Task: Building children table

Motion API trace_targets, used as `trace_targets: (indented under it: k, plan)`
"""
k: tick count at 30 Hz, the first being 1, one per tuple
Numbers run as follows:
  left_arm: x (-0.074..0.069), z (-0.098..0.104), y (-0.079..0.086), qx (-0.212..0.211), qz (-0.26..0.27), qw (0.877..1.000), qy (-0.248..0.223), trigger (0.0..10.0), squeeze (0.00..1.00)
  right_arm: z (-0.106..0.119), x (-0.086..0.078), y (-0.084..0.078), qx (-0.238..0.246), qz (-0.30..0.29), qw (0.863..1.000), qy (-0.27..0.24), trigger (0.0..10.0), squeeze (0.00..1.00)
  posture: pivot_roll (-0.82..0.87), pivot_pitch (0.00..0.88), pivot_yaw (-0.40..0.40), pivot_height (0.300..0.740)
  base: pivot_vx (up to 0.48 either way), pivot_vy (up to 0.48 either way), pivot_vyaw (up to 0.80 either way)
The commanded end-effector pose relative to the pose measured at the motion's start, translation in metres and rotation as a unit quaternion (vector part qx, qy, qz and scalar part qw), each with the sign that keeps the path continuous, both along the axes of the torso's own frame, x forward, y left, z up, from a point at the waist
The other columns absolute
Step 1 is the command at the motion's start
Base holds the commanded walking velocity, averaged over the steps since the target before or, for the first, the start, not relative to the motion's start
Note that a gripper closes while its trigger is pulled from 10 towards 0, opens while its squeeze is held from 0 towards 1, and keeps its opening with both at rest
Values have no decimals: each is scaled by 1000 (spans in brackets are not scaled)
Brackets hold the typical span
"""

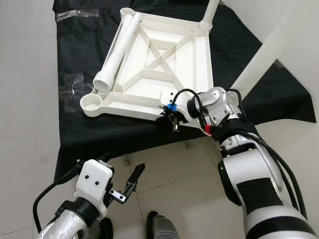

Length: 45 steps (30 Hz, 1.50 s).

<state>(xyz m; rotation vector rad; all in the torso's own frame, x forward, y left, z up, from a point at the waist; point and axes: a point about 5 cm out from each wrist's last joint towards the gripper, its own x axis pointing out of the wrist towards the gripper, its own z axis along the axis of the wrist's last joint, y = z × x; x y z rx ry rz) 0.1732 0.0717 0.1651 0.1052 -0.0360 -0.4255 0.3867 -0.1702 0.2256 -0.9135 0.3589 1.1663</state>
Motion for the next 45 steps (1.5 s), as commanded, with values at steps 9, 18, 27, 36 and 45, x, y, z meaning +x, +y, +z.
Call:
trace_targets:
  k: [9,18,27,36,45]
  plan:
    - [-3,-5,-2,1,-2,1000,12,10000,0,-7,-1,-28,-127,-9,992,-23,0,0,84,225,-110,740,0,0,0]
    - [-3,-6,-2,1,-3,1000,11,10000,0,2,-4,-57,-232,-31,972,-28,0,0,80,214,-107,740,0,0,0]
    - [-3,-6,-4,4,-8,1000,7,10000,0,3,-1,-84,-378,-65,919,-87,0,0,82,206,-103,740,0,0,0]
    - [-4,-7,-4,8,-10,1000,8,10000,0,2,3,-80,-404,-50,905,-126,9137,0,83,214,-108,740,0,0,0]
    - [-3,-7,-4,8,-10,1000,9,10000,0,3,8,-53,-316,-33,938,-137,10000,1000,84,214,-108,740,0,0,0]
